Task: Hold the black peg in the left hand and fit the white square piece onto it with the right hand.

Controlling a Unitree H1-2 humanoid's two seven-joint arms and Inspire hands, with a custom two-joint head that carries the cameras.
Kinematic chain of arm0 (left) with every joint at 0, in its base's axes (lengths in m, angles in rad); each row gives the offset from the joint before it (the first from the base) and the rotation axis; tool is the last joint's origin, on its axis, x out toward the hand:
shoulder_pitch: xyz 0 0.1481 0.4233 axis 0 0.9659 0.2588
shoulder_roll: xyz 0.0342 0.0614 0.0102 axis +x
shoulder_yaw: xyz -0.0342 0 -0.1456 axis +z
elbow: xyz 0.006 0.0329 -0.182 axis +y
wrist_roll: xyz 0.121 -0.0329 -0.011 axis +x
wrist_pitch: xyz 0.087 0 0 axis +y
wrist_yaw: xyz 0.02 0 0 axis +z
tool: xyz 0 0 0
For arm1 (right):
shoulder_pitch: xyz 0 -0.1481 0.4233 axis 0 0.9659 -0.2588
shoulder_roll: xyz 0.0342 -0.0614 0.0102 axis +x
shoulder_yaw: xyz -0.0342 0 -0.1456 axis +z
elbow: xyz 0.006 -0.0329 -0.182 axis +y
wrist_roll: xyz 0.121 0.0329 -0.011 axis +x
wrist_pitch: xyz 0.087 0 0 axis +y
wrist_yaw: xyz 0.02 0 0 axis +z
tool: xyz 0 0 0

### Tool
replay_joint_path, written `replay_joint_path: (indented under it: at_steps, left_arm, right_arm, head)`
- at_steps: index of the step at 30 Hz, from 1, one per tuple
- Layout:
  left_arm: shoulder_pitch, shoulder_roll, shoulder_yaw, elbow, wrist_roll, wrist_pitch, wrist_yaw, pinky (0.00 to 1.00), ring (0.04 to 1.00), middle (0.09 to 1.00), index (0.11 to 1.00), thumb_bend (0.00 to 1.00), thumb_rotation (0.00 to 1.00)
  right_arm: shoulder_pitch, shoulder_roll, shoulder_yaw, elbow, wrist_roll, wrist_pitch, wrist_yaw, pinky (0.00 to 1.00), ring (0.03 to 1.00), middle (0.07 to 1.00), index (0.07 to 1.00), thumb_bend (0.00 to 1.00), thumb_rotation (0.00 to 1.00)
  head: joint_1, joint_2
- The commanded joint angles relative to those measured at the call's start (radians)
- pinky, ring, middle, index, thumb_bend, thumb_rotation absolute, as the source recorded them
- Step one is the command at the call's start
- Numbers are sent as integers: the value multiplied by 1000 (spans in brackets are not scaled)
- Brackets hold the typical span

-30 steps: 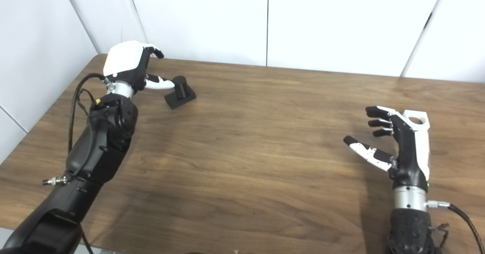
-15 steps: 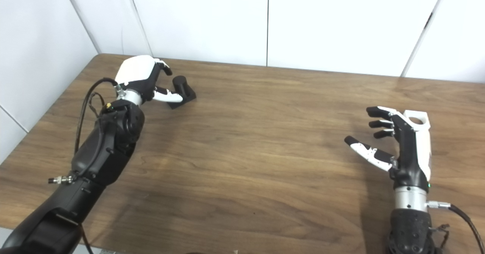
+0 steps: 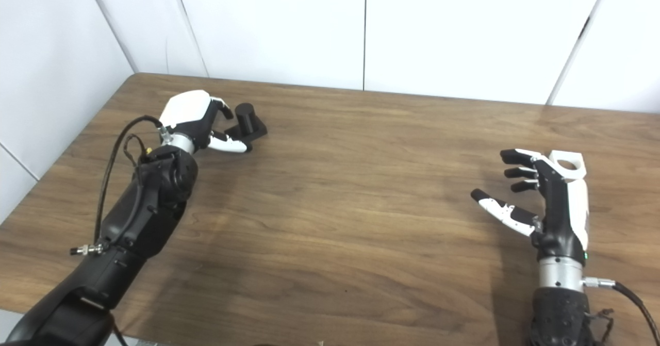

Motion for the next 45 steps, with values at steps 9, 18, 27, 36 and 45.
replay_joint_path:
  at_steps: [9, 18, 27, 36, 45]
  left_arm:
    - [-47, 24, -8, 24, 13, 3, 40, 814, 881, 894, 715, 869, 456]
    - [-53, 29, -17, 59, -9, -10, 66, 793, 875, 889, 711, 859, 458]
    - [-62, 22, -24, 93, -50, -18, 105, 750, 868, 871, 699, 823, 448]
    - [-74, 12, -18, 162, -124, -59, 179, 685, 822, 836, 651, 712, 333]
    - [-100, 12, -30, 249, -200, -102, 205, 666, 810, 821, 582, 654, 241]
  right_arm:
    - [3, -11, -7, -18, -7, -29, -7, 528, 626, 692, 666, 707, 133]
    - [14, -7, -5, -26, -24, -35, -18, 514, 624, 697, 670, 706, 149]
    - [29, 0, -11, -51, -27, -16, -15, 512, 629, 704, 676, 702, 139]
    - [42, 0, -18, -71, -24, -9, -9, 526, 636, 702, 675, 698, 146]
    - [58, -3, -23, -95, -23, -6, -3, 530, 635, 711, 681, 679, 165]
  head:
    - [-4, 1]
    - [-10, 3]
    - [-20, 9]
    - [-30, 15]
    - [-38, 23]
